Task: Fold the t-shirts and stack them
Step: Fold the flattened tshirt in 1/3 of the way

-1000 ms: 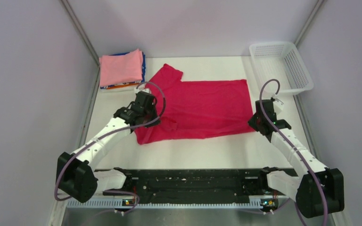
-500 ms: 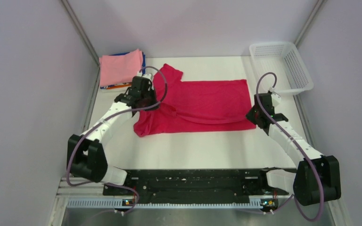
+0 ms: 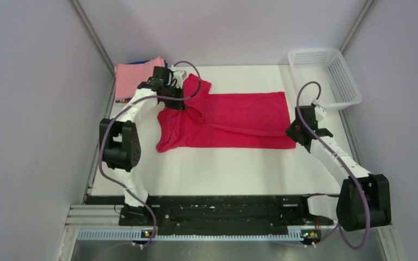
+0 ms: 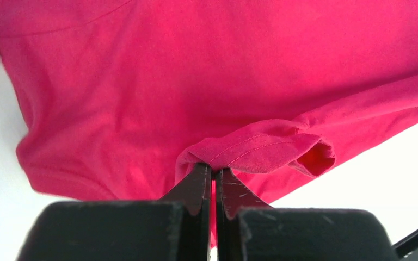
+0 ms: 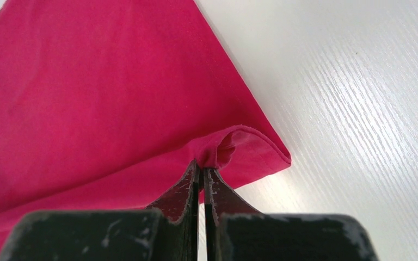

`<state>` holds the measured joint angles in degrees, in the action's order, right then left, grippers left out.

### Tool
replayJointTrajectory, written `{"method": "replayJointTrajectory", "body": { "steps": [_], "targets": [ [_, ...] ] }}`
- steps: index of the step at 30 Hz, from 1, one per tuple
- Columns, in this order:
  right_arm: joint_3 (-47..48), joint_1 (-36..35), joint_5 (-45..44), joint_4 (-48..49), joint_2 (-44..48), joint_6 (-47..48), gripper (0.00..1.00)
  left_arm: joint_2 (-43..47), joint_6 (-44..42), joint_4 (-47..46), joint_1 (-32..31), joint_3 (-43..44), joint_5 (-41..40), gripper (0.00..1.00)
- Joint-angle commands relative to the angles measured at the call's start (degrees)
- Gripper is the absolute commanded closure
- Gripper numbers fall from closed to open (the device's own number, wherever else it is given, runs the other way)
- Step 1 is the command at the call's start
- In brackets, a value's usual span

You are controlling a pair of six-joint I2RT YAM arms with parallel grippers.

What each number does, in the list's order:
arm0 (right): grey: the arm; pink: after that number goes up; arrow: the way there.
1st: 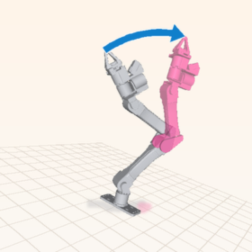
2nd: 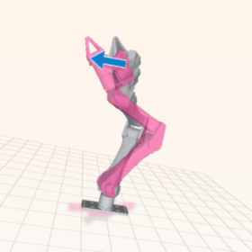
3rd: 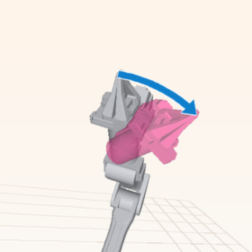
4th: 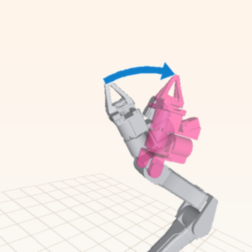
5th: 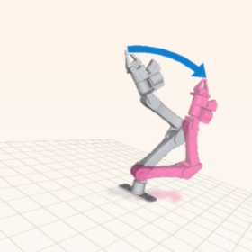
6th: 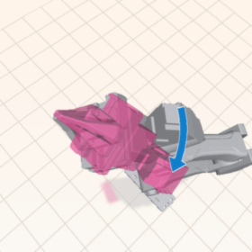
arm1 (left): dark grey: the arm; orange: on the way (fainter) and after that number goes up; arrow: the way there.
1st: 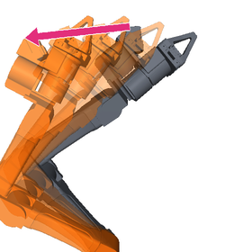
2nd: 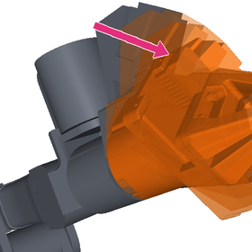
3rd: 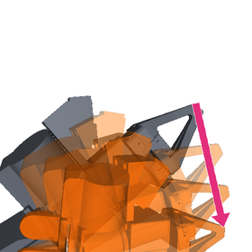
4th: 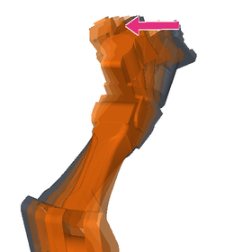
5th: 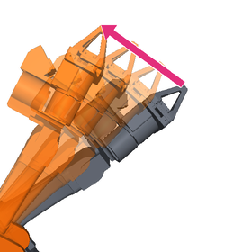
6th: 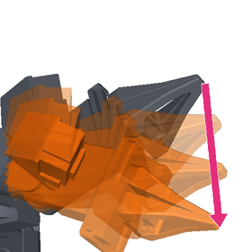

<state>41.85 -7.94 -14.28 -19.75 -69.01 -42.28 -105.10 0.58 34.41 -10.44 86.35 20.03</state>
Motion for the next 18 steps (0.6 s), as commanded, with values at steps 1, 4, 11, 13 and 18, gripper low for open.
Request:
{"method": "replayJointTrajectory", "body": {
  "steps": [1,4,11,13,18],
  "targets": [
    [4.05,1.03,-1.08,2.09,-2.53,1.66,1.0,-5.29,-6.97,5.3,0.88,6.58,2.4,1.0],
    [5.17,1.33,-1.38,3.97,-5.07,2.76,1.0,-9.08,-7.12,7.65,1.35,11.27,1.97,1.0],
    [11.13,2.82,-1.11,6.01,-14.15,5.2,0.92,-13.71,-5.68,10.99,1.64,17.41,-1.44,0.98],
    [13.48,3.22,-1.05,5.47,-17.25,5.68,0.8,-14.26,-5.09,11.15,1.65,17.72,-2.23,0.76],
    [18.44,3.39,-2.95,2.97,-21.05,5.5,0.38,-14.96,-1.12,13.65,1.74,21.87,-7.23,0.29]
  ]
}}
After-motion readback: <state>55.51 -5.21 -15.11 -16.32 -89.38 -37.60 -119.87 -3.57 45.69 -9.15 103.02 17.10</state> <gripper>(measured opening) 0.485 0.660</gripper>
